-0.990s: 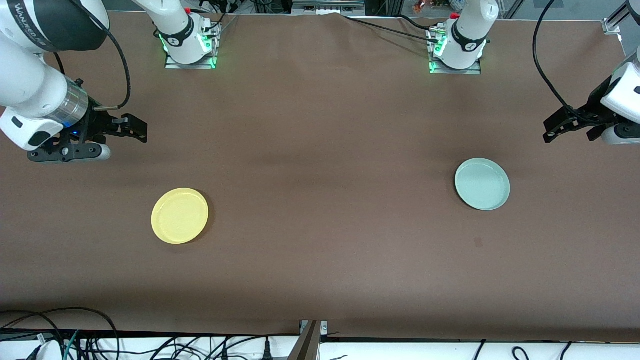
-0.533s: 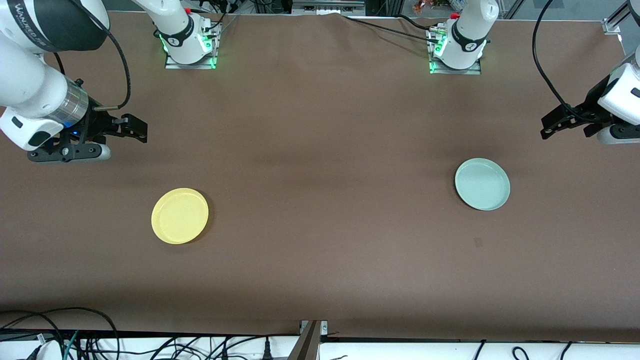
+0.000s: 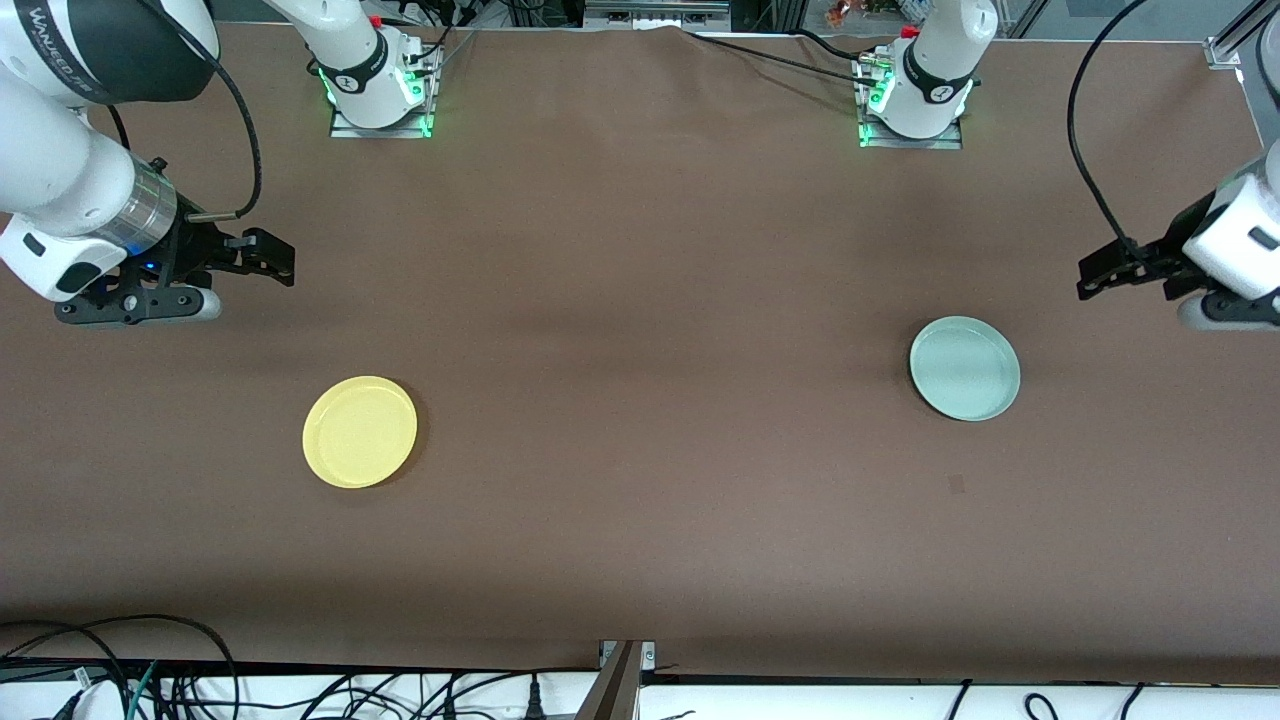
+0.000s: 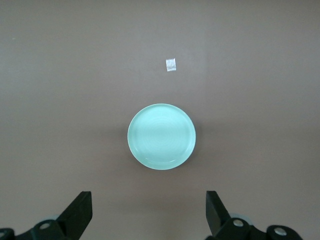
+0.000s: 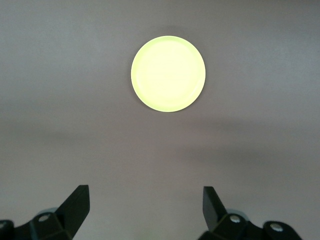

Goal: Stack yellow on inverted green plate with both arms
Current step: 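Move the left gripper down to the rim of the green plate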

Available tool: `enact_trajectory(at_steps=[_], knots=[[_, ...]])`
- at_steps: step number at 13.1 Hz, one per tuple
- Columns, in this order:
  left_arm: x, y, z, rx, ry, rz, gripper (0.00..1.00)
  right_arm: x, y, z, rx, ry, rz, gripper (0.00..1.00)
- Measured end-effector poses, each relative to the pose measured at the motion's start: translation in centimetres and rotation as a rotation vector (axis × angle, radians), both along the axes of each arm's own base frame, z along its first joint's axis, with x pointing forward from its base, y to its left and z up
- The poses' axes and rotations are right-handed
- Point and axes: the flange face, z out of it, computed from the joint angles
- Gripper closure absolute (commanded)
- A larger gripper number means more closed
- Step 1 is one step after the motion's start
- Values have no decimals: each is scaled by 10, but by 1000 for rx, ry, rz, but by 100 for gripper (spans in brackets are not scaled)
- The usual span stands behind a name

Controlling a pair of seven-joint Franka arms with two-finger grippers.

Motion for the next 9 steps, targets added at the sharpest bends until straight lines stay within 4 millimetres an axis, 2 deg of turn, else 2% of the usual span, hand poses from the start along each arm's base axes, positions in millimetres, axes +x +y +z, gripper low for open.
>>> enact_trajectory(at_steps=[2,4,5,7,9], knots=[[22,24,-43,-9,10,-101,0,0,0,0,0,0,0,0],[45,42,-98,-22,27,-230,0,0,0,-1,0,0,0,0],[53,45,-127,-30,43,-296,0,0,0,-1,0,0,0,0],[62,48,-183,-54,90,-424,0,0,0,-1,0,0,0,0],[60,57,-226,-75,121,-503,0,0,0,-1,0,0,0,0]])
